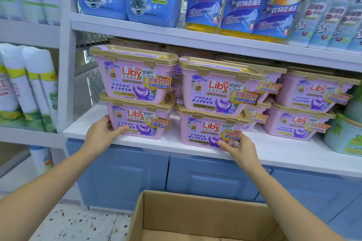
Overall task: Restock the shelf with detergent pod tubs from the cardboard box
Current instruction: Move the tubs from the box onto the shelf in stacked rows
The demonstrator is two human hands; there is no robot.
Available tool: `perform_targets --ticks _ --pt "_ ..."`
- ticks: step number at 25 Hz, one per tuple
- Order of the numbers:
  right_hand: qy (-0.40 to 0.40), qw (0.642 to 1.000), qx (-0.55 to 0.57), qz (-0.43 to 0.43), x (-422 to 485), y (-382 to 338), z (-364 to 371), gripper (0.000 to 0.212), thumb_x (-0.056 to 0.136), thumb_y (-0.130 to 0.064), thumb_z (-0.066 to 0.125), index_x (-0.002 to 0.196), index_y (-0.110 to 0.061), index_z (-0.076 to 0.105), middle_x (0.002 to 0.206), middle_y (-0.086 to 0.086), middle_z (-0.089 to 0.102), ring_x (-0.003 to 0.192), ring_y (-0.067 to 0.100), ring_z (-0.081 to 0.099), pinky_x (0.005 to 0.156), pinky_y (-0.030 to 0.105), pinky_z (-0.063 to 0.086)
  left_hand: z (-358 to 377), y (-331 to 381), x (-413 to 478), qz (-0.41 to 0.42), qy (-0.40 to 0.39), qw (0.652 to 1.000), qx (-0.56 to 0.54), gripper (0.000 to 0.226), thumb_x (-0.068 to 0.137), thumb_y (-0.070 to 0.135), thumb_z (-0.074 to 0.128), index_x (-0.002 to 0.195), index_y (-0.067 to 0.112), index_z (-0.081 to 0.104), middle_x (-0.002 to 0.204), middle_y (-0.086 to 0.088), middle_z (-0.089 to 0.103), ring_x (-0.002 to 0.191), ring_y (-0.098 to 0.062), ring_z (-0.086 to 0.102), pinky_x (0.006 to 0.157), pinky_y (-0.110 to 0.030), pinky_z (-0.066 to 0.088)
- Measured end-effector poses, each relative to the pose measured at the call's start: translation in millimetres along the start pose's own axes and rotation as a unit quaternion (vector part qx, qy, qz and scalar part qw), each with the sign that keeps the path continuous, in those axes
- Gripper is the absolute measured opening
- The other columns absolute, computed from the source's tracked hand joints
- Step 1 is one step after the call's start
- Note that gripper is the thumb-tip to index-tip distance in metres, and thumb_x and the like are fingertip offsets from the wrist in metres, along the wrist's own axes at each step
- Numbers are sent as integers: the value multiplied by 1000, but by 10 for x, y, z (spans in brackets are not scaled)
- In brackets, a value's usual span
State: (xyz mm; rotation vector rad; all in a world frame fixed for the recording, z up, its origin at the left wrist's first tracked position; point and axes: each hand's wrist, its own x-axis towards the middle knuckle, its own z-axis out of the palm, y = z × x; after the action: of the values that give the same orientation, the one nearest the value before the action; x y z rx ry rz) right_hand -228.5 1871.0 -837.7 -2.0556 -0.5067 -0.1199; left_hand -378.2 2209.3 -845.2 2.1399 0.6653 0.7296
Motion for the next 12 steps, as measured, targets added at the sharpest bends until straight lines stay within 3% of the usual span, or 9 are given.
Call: perform_targets --ticks 5,8,12 --pt "-4 1000 7 5 104 -239 439 27 76 -24 73 96 -15 58 76 -12 59 73 9 57 59 14 40 -320 -294 334 -3 -15 1000 5 50 71 39 75 110 11 61 111 -10 71 99 -29 66 84 -40 50" --pt "-8 1000 2 12 173 -337 621 29 76 -24 74 97 -15 55 77 -13 59 75 11 57 59 12 40 -424 -378 514 -5 -2 1000 24 50 73 28 76 113 6 56 114 -14 69 101 -32 65 82 -37 49" --pt "3 1000 1 -9 238 -411 808 33 75 -20 75 101 -13 55 75 -16 58 68 2 55 52 5 42 -457 -513 669 -37 20 999 -18 53 73 23 77 113 2 48 118 -18 66 106 -34 62 90 -45 49"
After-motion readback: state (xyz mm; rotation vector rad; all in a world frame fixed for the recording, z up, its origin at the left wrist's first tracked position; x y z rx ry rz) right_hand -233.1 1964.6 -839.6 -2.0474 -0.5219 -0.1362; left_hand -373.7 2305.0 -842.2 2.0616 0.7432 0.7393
